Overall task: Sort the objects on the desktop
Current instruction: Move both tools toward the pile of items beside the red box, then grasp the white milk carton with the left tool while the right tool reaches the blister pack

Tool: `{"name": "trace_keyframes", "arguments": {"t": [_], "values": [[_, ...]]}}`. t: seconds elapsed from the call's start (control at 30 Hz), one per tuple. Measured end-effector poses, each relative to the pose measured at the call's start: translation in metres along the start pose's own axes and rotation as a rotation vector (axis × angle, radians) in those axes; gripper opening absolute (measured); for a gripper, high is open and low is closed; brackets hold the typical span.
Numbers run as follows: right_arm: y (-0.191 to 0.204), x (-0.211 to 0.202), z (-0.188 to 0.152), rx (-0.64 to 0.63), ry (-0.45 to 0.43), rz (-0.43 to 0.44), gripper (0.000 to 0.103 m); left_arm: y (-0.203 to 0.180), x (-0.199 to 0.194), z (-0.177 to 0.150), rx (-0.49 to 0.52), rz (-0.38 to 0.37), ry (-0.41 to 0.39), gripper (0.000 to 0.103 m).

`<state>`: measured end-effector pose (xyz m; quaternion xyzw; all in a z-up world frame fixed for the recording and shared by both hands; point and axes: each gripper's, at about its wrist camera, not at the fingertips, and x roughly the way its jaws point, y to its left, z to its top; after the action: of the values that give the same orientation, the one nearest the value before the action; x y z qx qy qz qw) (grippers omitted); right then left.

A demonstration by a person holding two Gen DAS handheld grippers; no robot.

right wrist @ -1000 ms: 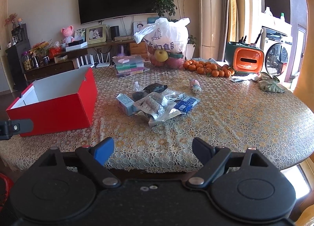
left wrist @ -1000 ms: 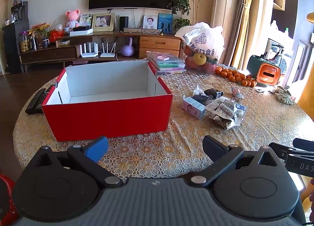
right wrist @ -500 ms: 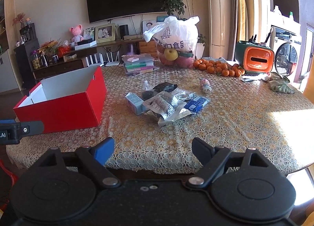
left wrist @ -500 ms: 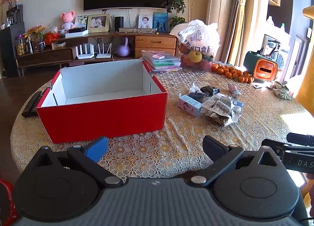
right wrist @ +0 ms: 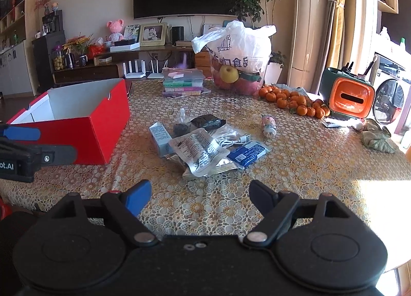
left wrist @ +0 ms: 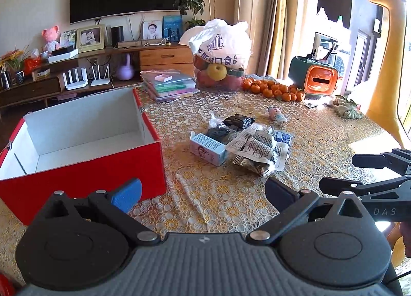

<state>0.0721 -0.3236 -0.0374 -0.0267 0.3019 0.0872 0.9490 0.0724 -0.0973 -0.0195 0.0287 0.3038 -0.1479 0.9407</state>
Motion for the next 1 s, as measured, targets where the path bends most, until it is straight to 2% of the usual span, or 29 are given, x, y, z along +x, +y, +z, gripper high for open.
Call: {"name": "trace_keyframes", "arguments": {"t": [0.57, 1.0], "values": [[-0.015, 0.065, 0.021, -0.146, 0.026, 0.047, 0.08, -0.012, 0.098, 0.055, -0.062, 0.046, 0.047, 0.102], [-0.015, 0.101, 0.025, -0.186, 0.035, 0.061, 0.079, -0.012, 0.155, 0.069, -0.12, 0.084, 0.133, 0.102]]}}
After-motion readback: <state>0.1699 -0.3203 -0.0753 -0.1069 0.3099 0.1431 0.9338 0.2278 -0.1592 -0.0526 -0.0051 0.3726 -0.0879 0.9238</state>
